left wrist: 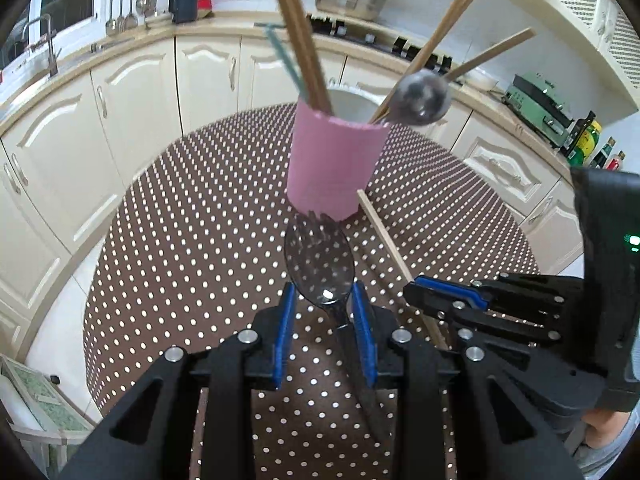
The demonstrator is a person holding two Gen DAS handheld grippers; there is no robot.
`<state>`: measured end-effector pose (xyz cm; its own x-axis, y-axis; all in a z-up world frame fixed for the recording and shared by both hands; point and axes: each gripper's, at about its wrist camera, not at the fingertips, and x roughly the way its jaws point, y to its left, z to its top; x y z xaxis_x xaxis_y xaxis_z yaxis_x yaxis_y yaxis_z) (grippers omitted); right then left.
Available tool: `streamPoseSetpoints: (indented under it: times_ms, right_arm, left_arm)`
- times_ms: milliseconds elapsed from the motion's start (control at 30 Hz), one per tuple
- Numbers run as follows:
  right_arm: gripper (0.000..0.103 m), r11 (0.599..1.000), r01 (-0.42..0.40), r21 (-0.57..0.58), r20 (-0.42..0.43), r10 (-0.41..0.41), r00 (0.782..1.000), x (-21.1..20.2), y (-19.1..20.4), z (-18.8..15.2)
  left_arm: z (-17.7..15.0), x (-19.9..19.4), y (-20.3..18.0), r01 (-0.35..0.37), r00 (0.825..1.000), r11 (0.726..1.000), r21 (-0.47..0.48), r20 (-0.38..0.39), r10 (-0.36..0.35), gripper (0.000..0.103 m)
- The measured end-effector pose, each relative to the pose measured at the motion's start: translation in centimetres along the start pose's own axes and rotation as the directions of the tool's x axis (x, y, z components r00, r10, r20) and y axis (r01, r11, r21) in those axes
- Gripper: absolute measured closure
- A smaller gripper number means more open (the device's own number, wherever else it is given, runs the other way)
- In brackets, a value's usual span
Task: Organize utensils
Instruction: 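Grasp the black-handled fork with the left tool while the right tool grasps the last chopstick, then lift the fork and chopstick upright and carry them over the pink cup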
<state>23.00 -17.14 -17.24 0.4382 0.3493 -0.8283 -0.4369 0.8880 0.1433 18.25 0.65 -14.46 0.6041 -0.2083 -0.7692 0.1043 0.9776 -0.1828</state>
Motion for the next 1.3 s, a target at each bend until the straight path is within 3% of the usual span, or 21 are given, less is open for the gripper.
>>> streamPoseSetpoints:
  times_ms: [200,367,433,500,600,800,933,1000,1167,1300]
  right_arm:
    - [0.096,0.999,-0.028,-0.017,0.147,0.031,0.989,-4.2,0.4,-0.4]
    - [0.097,0.998,-0.054,0.008,0.337,0.048,0.940,-8.1,-0.1,-0.9]
    - [0.097,0.998,-0.057,0.015,0.384,0.047,0.922,-9.1,-0.4,-1.1]
    - [0.097,0.998,-0.056,0.023,0.439,0.041,0.898,-10.2,-0.7,-1.3]
    - [0.097,0.998,-0.063,0.029,0.461,0.042,0.886,-10.7,-1.4,-1.8]
    - [0.096,0.997,-0.072,0.032,0.431,0.051,0.901,-9.4,-0.9,-1.6]
    - [0.096,0.997,-0.067,0.022,0.391,0.054,0.919,-8.0,-0.2,-1.2]
    - [0.096,0.999,-0.051,0.011,0.370,0.043,0.928,-7.1,0.1,-0.9]
    - [0.096,0.998,-0.053,0.031,0.346,0.039,0.937,-5.8,0.1,-0.5]
    - [0.096,0.997,-0.047,0.056,0.317,0.027,0.948,-5.0,-0.8,-0.7]
  left_arm:
    - [0.4,-2.3,-1.1,0.018,0.999,1.000,0.025,0.050,-0.019,0.075]
    - [0.7,-4.5,-1.5,0.035,0.993,0.999,0.026,0.108,-0.038,0.080]
    - [1.0,-5.0,-1.4,0.058,0.992,0.998,0.019,0.108,-0.060,0.086]
    - [1.2,-5.3,-1.2,0.092,0.990,0.996,0.000,0.108,-0.091,0.086]
    - [1.4,-4.9,-1.3,0.062,0.993,0.998,0.011,0.105,-0.063,0.086]
    - [1.2,-3.3,0.4,0.050,0.997,0.997,-0.052,0.057,-0.047,0.083]
    - [1.4,-2.2,2.1,0.026,1.000,0.991,-0.131,0.014,-0.024,0.066]
    - [1.5,-1.4,2.8,0.003,1.000,0.987,-0.159,-0.019,-0.006,0.064]
    - [1.8,1.7,4.9,-0.027,0.992,0.966,-0.257,-0.123,-0.005,0.062]
    - [2.0,4.8,6.7,-0.060,0.978,0.930,-0.364,-0.210,-0.019,0.062]
